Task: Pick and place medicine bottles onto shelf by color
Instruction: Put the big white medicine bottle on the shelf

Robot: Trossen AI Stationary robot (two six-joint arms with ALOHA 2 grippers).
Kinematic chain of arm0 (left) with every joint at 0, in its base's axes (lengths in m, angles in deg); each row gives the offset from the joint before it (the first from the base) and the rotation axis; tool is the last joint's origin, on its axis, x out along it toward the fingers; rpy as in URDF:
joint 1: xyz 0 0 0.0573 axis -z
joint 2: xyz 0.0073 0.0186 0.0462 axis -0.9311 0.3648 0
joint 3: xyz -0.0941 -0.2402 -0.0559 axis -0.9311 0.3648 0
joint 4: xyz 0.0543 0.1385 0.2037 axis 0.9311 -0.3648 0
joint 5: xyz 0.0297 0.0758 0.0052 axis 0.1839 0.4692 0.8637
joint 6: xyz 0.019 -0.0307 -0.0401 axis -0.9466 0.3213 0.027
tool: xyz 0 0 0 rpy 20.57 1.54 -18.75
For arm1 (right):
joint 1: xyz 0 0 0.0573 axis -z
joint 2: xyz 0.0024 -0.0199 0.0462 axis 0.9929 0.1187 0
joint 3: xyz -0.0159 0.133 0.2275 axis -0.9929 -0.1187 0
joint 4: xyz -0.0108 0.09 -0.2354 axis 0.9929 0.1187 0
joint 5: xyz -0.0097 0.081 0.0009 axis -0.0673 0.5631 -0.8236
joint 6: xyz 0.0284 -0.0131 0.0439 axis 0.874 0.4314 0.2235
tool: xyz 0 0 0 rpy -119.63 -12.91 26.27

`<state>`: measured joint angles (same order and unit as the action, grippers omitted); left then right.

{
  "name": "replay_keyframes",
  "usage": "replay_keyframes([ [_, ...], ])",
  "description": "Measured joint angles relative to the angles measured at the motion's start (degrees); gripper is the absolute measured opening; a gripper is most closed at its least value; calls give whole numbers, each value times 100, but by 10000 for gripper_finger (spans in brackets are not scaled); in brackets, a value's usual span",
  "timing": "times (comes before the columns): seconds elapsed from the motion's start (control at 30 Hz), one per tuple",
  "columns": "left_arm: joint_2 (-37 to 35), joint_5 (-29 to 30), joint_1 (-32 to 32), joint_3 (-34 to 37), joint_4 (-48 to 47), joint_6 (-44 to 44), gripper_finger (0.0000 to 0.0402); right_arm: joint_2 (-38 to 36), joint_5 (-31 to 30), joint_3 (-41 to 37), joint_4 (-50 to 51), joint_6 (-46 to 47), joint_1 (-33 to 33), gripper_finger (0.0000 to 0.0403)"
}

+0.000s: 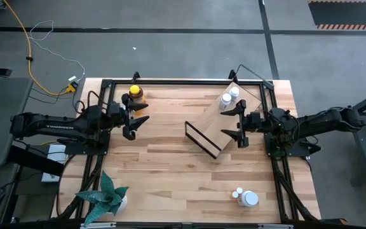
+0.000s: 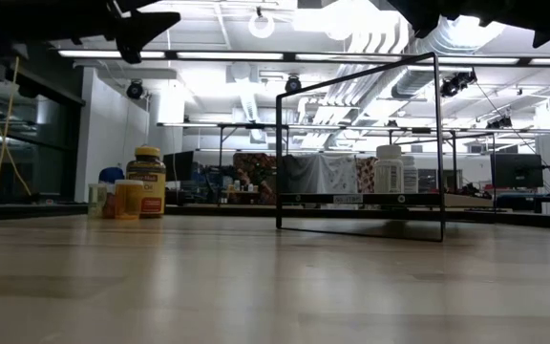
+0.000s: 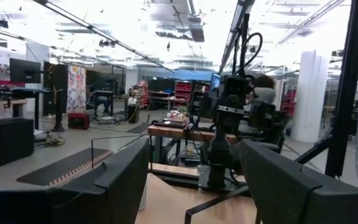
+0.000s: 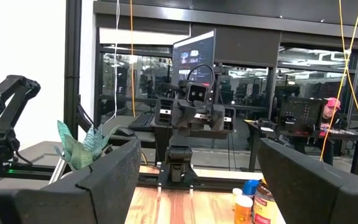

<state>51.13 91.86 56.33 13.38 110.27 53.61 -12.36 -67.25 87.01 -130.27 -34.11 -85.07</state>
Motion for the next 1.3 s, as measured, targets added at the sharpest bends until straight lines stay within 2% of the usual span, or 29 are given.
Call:
replay_keyframes([
  [0.53, 2, -7, 76, 0, -13, 0, 241, 0, 1, 1, 376, 93, -4, 312],
  [0.77, 4, -7, 76, 0, -23, 18, 241, 14, -42, 769, 2216, 625, -198, 312],
  [0.87, 4, -7, 76, 0, -32, 4, 241, 15, -63, 1050, 2938, 821, -563, 312],
  [1.0, 4, 4, 76, 0, -32, -128, 241, 15, -268, 1539, 4114, 1646, -1281, 312],
  [1.17, 4, 7, 76, 0, -34, -344, 241, 146, -1698, 2341, 6157, 3355, -2663, 312],
  [1.3, 4, 10, 76, 0, -71, -345, 241, 705, -2590, 3120, 7591, 5188, -3783, 312],
])
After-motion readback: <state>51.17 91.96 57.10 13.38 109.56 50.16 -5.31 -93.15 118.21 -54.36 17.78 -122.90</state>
